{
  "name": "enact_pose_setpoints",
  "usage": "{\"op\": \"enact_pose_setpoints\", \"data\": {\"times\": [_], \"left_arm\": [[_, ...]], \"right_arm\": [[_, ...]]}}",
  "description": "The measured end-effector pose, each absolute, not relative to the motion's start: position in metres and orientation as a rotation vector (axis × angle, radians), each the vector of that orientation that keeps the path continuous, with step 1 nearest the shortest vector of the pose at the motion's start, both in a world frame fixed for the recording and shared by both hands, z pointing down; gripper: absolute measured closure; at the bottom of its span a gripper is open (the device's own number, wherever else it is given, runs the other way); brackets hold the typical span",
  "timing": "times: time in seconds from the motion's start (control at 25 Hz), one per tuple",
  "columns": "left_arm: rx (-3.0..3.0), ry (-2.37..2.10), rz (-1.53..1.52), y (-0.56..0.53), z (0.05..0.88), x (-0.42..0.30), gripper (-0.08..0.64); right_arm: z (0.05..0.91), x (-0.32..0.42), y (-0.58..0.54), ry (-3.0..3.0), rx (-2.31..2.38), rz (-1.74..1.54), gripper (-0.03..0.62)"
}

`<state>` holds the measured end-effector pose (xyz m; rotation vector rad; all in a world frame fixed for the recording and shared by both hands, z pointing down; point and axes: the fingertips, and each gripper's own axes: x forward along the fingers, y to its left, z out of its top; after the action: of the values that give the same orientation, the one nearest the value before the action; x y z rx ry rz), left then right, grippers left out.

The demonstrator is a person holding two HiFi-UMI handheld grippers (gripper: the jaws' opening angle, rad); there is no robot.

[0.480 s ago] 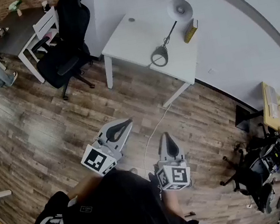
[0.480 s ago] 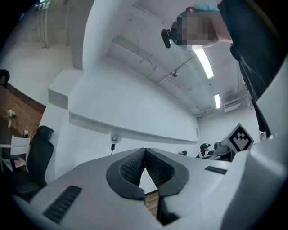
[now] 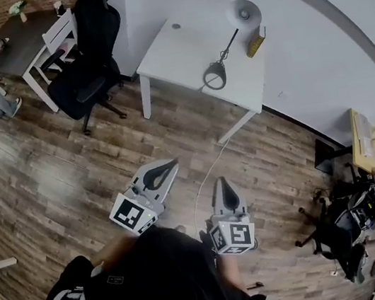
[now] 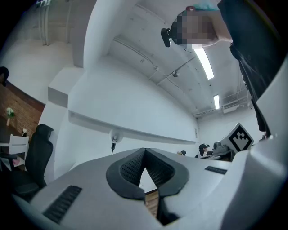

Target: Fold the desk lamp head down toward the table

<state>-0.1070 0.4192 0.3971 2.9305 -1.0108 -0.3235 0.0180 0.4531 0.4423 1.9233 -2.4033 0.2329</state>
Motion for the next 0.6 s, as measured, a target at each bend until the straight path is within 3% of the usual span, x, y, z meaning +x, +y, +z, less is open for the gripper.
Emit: {"op": "enact_pose_setpoints", "data": {"times": [0.6], "left_arm": [[2.931, -0.886, -0.295, 0.375, 0.414, -0.156, 0.535]], "right_arm": [[0.454, -0.032, 0.419, -2.32, 2.013, 0.261, 0.58]]}}
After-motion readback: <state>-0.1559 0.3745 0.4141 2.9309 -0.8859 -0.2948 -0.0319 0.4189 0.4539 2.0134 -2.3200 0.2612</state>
